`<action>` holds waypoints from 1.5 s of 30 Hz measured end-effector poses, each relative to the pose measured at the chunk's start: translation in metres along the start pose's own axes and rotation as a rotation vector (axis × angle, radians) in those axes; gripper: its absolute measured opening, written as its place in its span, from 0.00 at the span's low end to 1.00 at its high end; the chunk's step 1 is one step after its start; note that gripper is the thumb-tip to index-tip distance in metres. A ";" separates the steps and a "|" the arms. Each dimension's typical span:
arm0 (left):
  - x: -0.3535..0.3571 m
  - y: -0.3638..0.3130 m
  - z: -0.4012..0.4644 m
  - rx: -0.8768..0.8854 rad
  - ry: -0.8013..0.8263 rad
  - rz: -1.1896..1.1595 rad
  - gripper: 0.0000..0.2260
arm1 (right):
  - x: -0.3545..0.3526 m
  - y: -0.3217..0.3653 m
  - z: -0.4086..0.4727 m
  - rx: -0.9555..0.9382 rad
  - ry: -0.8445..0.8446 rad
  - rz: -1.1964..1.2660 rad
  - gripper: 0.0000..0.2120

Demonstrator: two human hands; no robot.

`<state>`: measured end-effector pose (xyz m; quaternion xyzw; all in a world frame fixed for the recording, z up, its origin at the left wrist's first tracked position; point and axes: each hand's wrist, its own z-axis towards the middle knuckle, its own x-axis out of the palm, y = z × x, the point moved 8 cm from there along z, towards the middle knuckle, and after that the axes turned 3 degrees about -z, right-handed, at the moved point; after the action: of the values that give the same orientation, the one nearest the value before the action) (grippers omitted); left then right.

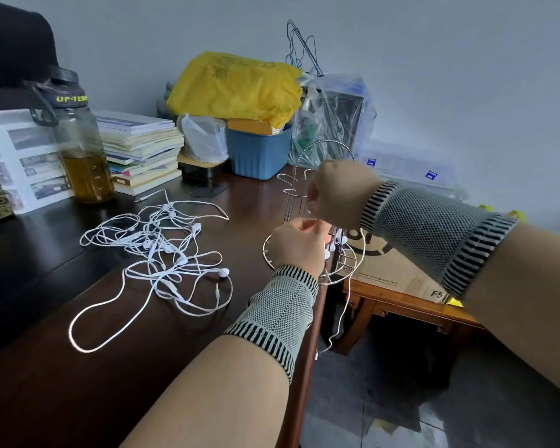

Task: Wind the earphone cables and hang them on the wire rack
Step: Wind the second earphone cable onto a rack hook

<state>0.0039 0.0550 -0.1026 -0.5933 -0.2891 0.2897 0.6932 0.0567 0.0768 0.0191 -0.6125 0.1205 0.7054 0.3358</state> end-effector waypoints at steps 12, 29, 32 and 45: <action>-0.013 -0.004 -0.007 -0.034 -0.034 -0.008 0.13 | 0.034 -0.042 -0.057 0.169 -0.309 0.460 0.06; -0.048 -0.032 -0.017 0.125 -0.045 0.313 0.13 | 0.077 -0.040 -0.067 0.258 -0.260 1.240 0.09; -0.044 -0.042 -0.031 0.196 -0.033 0.365 0.13 | 0.086 -0.040 -0.068 0.306 -0.289 1.313 0.05; -0.029 -0.073 -0.037 0.205 0.358 0.549 0.09 | 0.110 -0.037 -0.064 0.485 -0.292 1.800 0.06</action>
<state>0.0160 0.0000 -0.0362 -0.6174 0.0381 0.3843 0.6853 0.1275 0.1034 -0.0900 -0.1081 0.6484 0.7251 -0.2052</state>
